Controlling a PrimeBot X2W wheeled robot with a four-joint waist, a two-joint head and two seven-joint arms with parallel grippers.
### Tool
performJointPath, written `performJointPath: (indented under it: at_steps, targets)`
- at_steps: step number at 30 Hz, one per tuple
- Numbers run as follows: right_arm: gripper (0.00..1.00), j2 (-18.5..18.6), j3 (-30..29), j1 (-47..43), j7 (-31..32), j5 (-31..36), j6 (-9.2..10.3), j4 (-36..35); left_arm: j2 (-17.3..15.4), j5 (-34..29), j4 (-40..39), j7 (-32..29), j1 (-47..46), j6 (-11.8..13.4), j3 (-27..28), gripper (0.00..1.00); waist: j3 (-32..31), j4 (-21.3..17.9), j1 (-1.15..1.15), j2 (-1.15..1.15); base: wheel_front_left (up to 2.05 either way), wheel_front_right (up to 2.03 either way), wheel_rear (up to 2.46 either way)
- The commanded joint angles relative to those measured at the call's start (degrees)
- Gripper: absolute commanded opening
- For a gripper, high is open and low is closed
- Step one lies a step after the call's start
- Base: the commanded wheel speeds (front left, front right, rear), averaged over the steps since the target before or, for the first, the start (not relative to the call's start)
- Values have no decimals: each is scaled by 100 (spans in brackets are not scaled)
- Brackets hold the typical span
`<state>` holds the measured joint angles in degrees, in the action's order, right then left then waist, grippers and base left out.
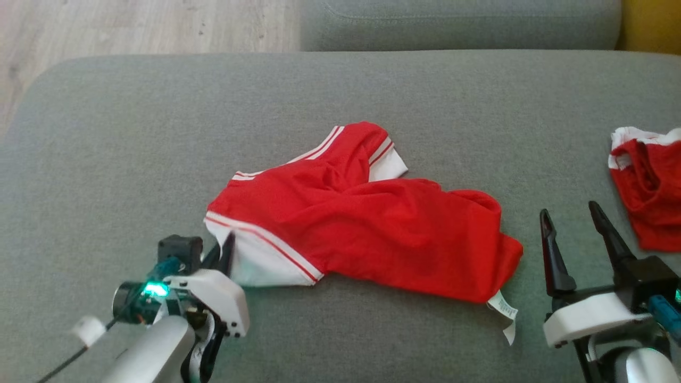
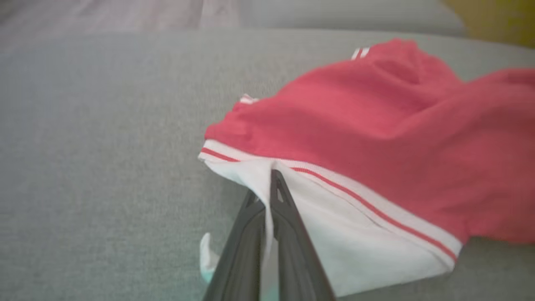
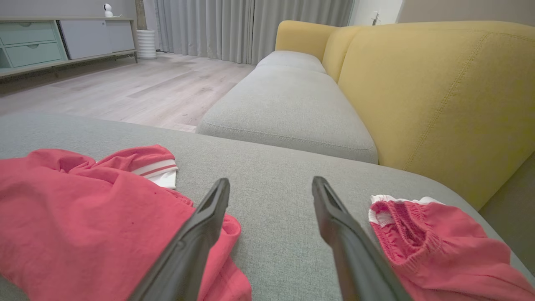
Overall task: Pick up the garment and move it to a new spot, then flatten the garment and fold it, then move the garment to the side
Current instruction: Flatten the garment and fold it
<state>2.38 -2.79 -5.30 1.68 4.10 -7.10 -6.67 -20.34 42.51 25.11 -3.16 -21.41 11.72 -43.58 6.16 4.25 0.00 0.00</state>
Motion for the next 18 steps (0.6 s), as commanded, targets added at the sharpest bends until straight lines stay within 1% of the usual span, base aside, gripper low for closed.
performJointPath:
  at_steps: [1, 5, 9, 14, 16, 18]
  targets:
    - [100, 50, 88, 136, -54, -21, -39, -177, -106, -46, -195, 149, -154, 47, 304, 0, -39, 41, 0, 0, 0, 0, 0]
    - [100, 50, 9, 44, -69, -54, -39, -134, -138, -67, -696, 682, 177, 187, 440, 0, -154, 182, 0, 0, 0, 0, 0]
    - [100, 50, -32, -7, -79, -84, -39, -93, -344, -171, -1441, 922, 600, 478, 506, 0, -255, 325, 0, 0, 0, 0, 0]
    - [100, 50, -45, -21, -56, -105, -39, -125, -658, -296, -2744, 888, 1160, 953, 534, 0, -309, 394, 0, 0, 0, 0, 0]
    - [100, 50, -61, -25, -55, -106, -39, -141, -731, -265, -3236, 782, 1373, 1102, 522, 0, -299, 391, 0, 0, 0, 0, 0]
    - [100, 50, -74, -25, -60, -104, -39, -138, -760, -145, -3536, 666, 1552, 1189, 535, 0, -275, 370, 0, 0, 0, 0, 0]
